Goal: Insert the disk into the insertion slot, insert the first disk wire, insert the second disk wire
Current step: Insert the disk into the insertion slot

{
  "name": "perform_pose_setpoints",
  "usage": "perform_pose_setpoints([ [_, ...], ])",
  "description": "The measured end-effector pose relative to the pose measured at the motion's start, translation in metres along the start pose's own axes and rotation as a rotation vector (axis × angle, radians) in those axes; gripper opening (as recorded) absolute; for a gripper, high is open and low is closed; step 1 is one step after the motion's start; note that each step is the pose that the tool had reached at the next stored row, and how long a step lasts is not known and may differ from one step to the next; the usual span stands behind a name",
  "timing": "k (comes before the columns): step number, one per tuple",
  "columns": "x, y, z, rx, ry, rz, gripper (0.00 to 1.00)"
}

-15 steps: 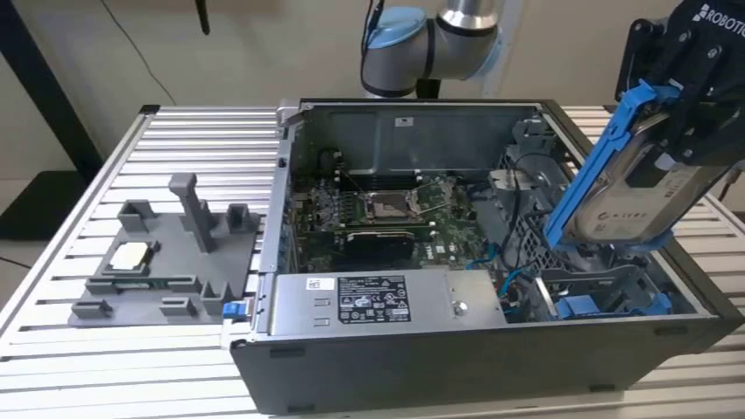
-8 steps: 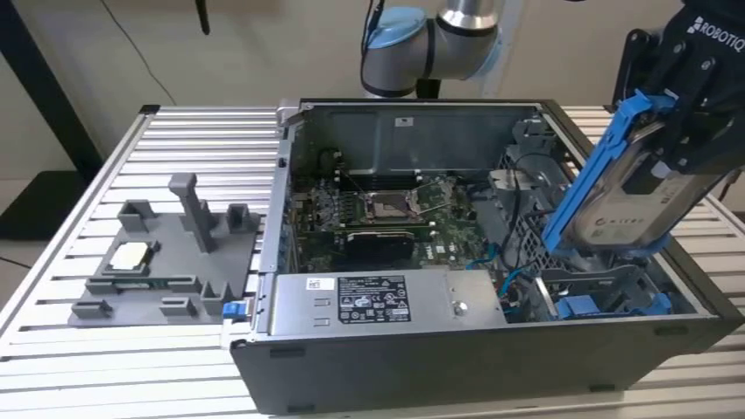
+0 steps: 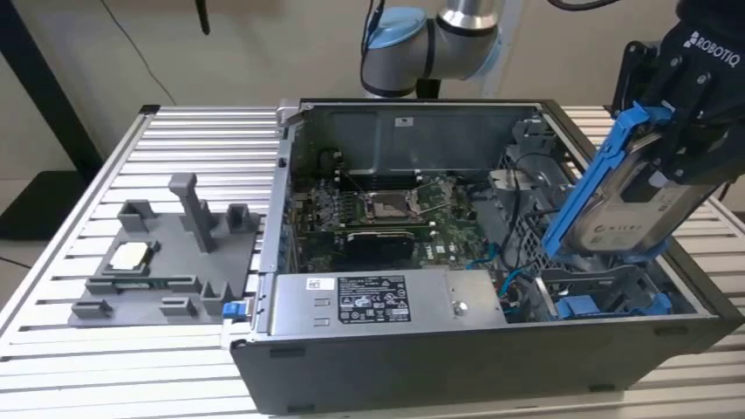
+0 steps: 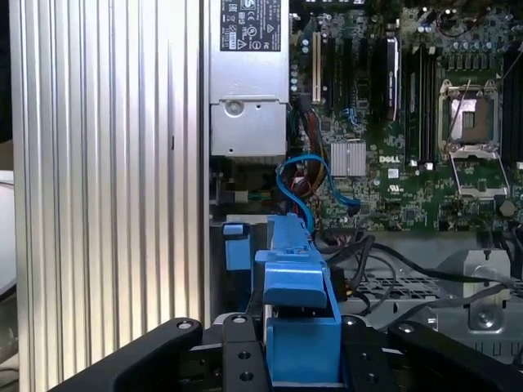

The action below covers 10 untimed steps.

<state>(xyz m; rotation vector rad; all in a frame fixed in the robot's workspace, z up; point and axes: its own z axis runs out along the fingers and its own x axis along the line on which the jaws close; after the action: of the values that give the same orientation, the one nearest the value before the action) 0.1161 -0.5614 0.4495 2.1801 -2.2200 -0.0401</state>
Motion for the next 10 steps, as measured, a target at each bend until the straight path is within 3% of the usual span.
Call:
perform_pose_setpoints([
  [10, 0.0058, -0.0064, 0.0131, 0.0, 0.0, 0.001, 0.33],
])
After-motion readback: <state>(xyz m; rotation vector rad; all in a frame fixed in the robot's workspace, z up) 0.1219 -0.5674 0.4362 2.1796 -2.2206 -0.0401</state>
